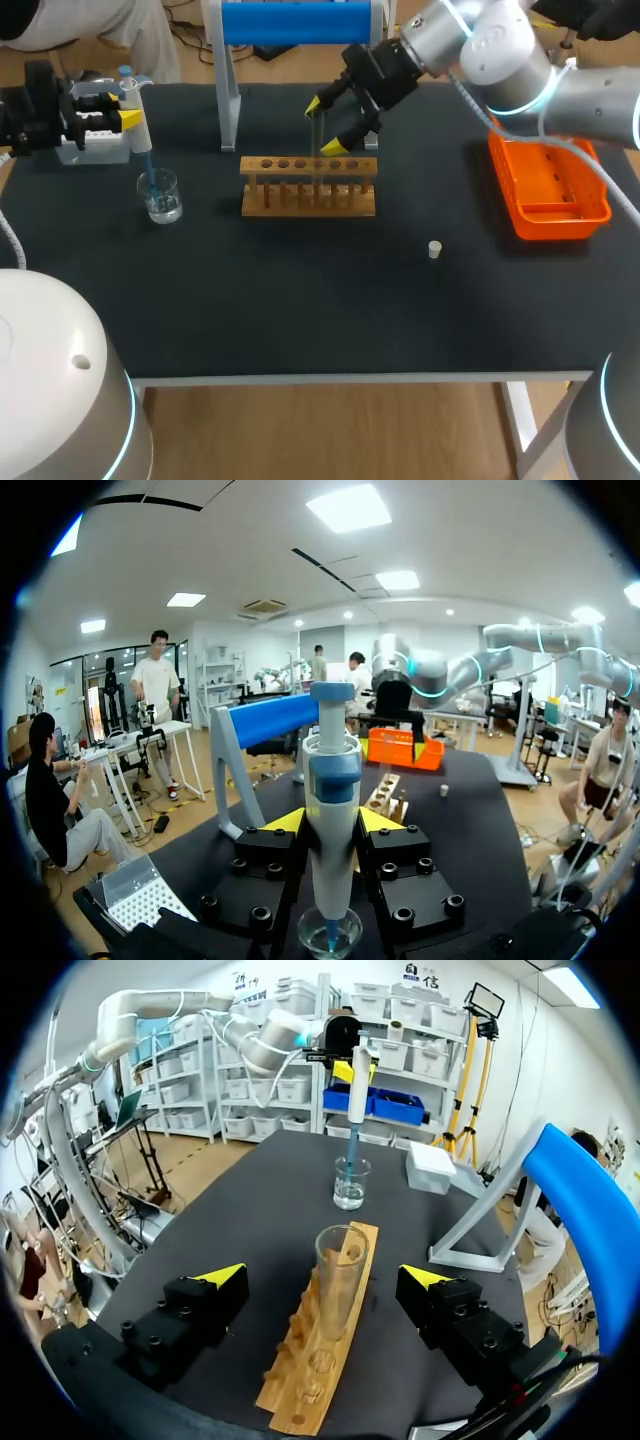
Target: Invert the test tube, pick up the pipette, mount the tip to pipette, aspirate from beaker and dispense into the tube, eject the tip, return the pipette, and cap with the stopper.
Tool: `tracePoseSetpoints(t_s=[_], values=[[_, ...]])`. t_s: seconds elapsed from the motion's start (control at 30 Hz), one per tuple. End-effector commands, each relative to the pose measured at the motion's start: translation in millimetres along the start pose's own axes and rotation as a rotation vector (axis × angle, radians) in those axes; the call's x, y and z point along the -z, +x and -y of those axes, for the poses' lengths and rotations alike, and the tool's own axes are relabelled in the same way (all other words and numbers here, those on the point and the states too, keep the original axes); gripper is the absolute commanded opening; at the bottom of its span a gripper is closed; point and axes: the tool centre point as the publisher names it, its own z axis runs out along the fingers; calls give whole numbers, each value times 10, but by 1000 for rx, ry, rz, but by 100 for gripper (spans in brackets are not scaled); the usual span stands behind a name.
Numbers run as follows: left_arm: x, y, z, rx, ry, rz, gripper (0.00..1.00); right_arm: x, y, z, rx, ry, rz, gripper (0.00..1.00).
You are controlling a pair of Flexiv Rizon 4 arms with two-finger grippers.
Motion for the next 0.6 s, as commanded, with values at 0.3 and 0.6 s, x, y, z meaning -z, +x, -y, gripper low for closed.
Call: tracePoseSetpoints(t_s=[0.3,0.6], values=[[4,4,9,1,-2,1,0,-126,-86,39,2,26,-18,100],[4,4,9,1,-2,1,0,-164,-102,68,-3,41,-9,100]])
